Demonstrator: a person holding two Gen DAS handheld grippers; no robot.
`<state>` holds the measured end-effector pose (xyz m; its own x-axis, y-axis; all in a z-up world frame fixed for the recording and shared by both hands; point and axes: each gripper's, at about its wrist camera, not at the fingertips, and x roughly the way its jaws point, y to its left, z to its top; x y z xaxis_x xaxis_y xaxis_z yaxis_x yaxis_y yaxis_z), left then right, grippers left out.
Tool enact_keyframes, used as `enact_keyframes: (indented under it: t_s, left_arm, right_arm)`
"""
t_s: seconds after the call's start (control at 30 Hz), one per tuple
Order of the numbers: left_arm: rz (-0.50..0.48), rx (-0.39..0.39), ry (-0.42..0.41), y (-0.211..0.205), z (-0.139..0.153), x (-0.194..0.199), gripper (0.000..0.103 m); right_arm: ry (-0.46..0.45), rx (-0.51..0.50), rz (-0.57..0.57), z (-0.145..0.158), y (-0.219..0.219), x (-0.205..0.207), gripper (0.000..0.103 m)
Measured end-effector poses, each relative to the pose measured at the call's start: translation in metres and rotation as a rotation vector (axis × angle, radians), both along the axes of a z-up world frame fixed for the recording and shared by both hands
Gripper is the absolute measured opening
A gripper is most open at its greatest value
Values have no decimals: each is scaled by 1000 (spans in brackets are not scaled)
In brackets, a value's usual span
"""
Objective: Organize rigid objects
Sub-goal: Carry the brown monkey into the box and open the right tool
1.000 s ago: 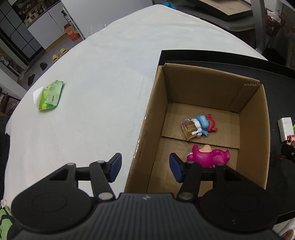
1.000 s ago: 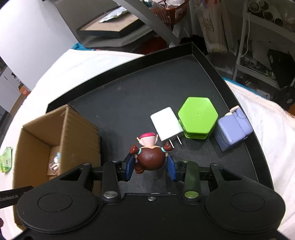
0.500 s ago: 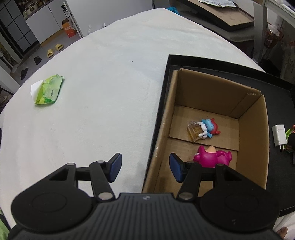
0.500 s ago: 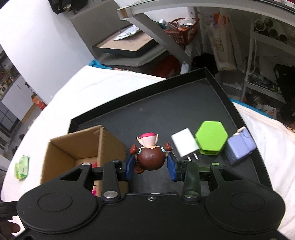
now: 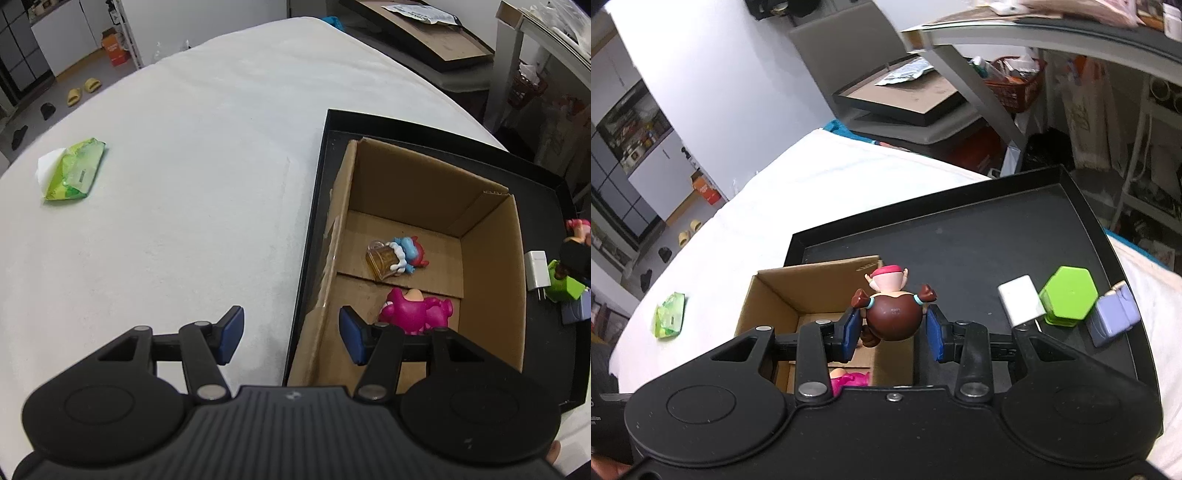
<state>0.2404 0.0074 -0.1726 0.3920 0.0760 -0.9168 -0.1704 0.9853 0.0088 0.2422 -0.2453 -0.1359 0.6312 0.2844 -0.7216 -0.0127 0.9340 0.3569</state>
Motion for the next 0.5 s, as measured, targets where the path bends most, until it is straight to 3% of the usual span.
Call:
enact_keyframes:
  t_s: [0.27,0.37,0.5]
  left_arm:
    - [-18,-57,-24,7,-1,-2,55]
    - [-21,-99,-31,10,-3,-2,50]
    - [-30,-127,-28,13,-7,-2,32]
  right_arm:
    - [-2,-63,51,-2,29,4,37]
    - [-5,-89,71,-3,39,4,37]
    - [-3,-116,107,-4,53,6,37]
